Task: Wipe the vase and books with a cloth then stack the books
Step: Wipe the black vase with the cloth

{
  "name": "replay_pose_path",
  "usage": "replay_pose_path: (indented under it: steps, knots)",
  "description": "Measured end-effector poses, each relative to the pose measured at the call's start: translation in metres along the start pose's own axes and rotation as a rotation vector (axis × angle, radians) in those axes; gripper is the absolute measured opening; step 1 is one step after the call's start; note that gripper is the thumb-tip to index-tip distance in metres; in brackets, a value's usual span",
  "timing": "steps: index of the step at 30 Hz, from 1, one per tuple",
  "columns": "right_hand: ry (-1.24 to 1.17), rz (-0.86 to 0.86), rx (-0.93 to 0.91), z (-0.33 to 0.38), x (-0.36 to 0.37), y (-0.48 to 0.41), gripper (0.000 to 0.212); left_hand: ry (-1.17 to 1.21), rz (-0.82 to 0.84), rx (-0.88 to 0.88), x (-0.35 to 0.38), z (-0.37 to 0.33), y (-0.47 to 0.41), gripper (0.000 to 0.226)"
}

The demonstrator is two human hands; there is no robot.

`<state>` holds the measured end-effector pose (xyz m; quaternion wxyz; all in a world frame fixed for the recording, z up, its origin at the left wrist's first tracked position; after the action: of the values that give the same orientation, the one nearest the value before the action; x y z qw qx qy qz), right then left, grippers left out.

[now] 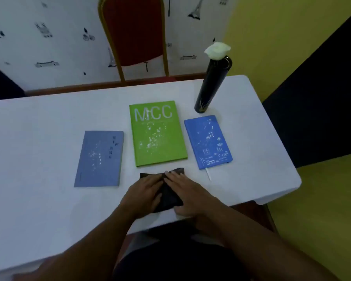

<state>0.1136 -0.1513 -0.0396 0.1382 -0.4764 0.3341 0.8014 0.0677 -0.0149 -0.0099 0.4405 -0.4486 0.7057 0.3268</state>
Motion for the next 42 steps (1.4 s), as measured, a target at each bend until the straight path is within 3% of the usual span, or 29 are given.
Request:
replay_pose_path:
  steps: [4, 7, 10, 13, 18, 23, 31, 39, 42]
  knots:
    - [0.132, 0.037, 0.045, 0.001, 0.017, -0.002, 0.103, -0.043, 0.256, -0.042, 0.033, 0.008, 0.022, 0.084]
    - [0.146, 0.021, 0.052, 0.003, 0.019, -0.009, 0.097, -0.013, 0.327, -0.068, 0.044, 0.015, 0.028, 0.095]
    - [0.171, 0.000, 0.059, 0.004, 0.015, -0.013, 0.088, -0.083, 0.290, -0.004, 0.033, 0.010, 0.023, 0.090]
    - [0.159, -0.057, 0.089, 0.010, 0.007, -0.015, 0.082, -0.167, 0.155, 0.049, 0.022, 0.010, 0.016, 0.064]
    - [-0.023, -0.177, 0.187, 0.031, -0.006, -0.026, 0.076, 0.074, 0.069, -0.027, 0.010, 0.026, 0.000, 0.026]
    - [-0.283, -0.218, 0.248, 0.035, -0.022, -0.042, 0.045, 0.199, -0.108, -0.004, -0.019, 0.032, -0.006, 0.026]
    - [-0.572, -0.283, 0.348, -0.033, -0.051, -0.010, 0.061, 0.208, -0.187, -0.105, -0.032, 0.042, -0.021, 0.055]
    - [-0.749, -0.619, 0.481, -0.124, -0.116, 0.010, 0.048, 0.272, -0.275, -0.223, -0.047, 0.032, -0.119, 0.048]
    - [-0.805, -0.666, 0.495, -0.152, -0.141, 0.004, 0.044, 0.328, -0.350, -0.263, -0.064, 0.028, -0.163, 0.045]
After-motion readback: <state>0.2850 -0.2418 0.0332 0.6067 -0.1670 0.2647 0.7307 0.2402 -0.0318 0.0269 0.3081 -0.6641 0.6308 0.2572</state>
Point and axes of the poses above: each hand's wrist, its own y-axis away from the middle knuckle, its own x-axis out of the palm, z = x × y, the point moved 7 cm from there along -y, towards the middle knuckle, and after that the axes turned 11 degrees about x, right-handed, at the moved point
